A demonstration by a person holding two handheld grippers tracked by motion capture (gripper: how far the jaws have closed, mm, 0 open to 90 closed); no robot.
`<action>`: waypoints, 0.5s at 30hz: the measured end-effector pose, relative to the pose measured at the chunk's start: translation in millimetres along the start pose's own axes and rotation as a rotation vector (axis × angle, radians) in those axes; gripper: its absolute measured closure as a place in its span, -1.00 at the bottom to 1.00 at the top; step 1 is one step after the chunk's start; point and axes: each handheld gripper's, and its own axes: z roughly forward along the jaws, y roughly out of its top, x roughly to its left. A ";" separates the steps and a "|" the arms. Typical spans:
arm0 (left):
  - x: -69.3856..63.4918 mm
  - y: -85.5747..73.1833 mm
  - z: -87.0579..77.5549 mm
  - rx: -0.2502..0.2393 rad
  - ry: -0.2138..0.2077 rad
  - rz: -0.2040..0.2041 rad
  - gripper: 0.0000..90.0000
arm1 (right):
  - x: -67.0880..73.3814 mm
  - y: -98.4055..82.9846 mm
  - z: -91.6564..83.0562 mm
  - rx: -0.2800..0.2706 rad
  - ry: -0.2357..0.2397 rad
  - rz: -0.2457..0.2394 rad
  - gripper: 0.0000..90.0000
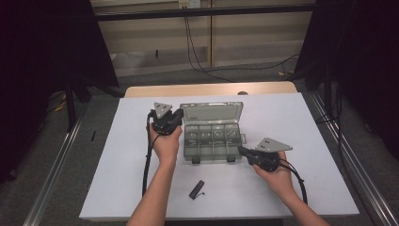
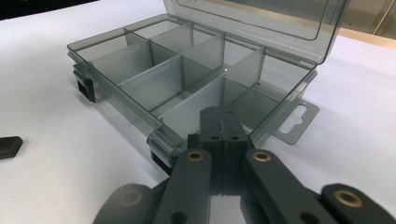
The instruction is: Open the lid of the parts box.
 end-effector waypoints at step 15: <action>0.8 4.3 6.4 0.000 0.008 -0.012 0.92 | -0.2 0.1 0.1 0.000 -0.001 0.002 1.00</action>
